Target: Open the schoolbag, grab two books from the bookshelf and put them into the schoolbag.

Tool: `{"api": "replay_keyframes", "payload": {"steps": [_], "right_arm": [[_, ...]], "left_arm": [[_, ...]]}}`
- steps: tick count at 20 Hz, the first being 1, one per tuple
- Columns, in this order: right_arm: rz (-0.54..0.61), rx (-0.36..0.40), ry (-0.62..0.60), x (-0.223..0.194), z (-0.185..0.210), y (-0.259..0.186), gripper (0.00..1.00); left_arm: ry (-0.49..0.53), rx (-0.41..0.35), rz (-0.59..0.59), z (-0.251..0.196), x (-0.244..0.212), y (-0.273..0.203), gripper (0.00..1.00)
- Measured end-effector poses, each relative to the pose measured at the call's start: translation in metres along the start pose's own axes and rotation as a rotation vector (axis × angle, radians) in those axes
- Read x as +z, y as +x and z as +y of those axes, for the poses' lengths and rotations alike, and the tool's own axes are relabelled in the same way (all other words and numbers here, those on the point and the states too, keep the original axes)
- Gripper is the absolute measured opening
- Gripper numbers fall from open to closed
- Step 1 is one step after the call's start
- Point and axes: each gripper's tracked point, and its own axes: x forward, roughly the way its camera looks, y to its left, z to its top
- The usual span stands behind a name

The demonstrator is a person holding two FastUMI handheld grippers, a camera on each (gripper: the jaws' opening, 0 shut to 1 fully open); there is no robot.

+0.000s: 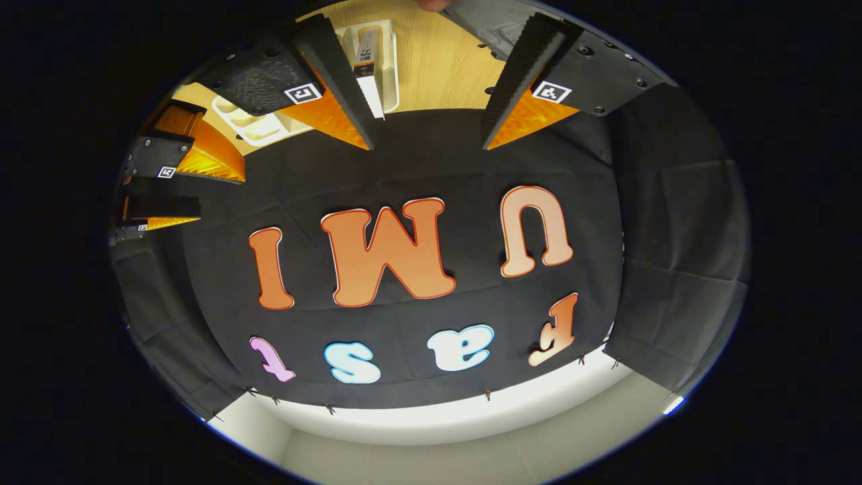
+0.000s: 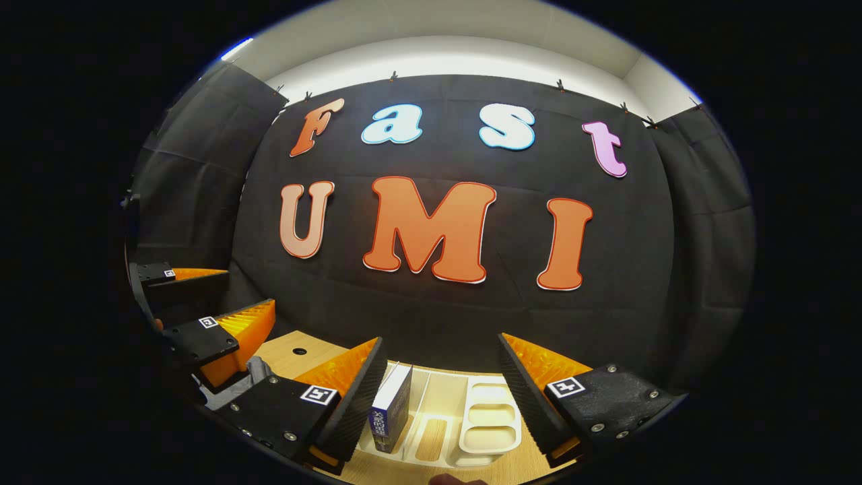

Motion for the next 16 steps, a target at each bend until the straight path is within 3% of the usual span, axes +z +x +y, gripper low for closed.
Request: {"api": "replay_keyframes", "payload": {"steps": [7, 16], "right_arm": [[0.003, 0.000, 0.008, -0.006, -0.008, -0.006, 0.97], [0.006, -0.014, 0.013, -0.015, -0.023, -0.008, 0.97]], "left_arm": [[0.025, 0.029, 0.003, -0.001, -0.004, -0.011, 0.97], [0.160, 0.076, 0.055, 0.005, -0.029, -0.022, 0.97]]}}
